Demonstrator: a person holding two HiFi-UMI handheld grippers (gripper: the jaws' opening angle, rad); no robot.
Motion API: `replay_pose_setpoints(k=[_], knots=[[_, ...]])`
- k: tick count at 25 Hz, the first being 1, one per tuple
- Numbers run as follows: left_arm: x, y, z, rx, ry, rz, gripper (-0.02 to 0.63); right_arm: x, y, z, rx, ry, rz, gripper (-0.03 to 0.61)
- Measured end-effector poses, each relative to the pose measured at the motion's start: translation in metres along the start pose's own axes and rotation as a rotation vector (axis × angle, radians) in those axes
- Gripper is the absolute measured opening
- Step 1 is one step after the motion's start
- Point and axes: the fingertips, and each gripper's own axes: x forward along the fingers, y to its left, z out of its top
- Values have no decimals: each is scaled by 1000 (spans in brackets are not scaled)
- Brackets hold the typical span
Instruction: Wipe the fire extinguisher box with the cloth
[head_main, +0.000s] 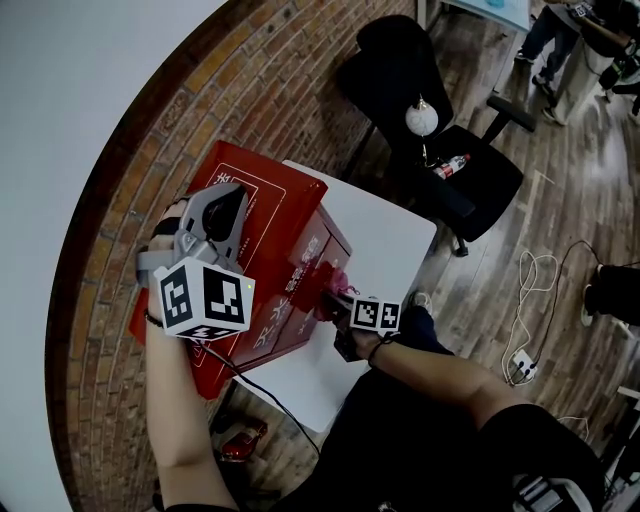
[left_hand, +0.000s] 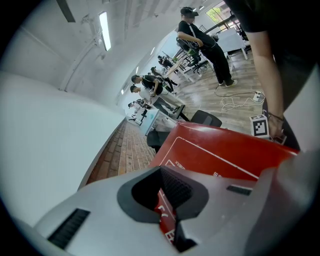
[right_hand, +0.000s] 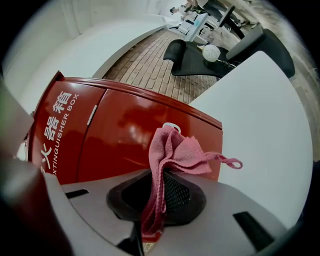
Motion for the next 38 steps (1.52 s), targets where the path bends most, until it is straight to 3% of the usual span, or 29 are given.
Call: replay_pose_setpoints(k=[38], knots=[[1, 0, -1, -3, 2, -6, 29, -29, 95, 31, -27, -39, 155, 61]])
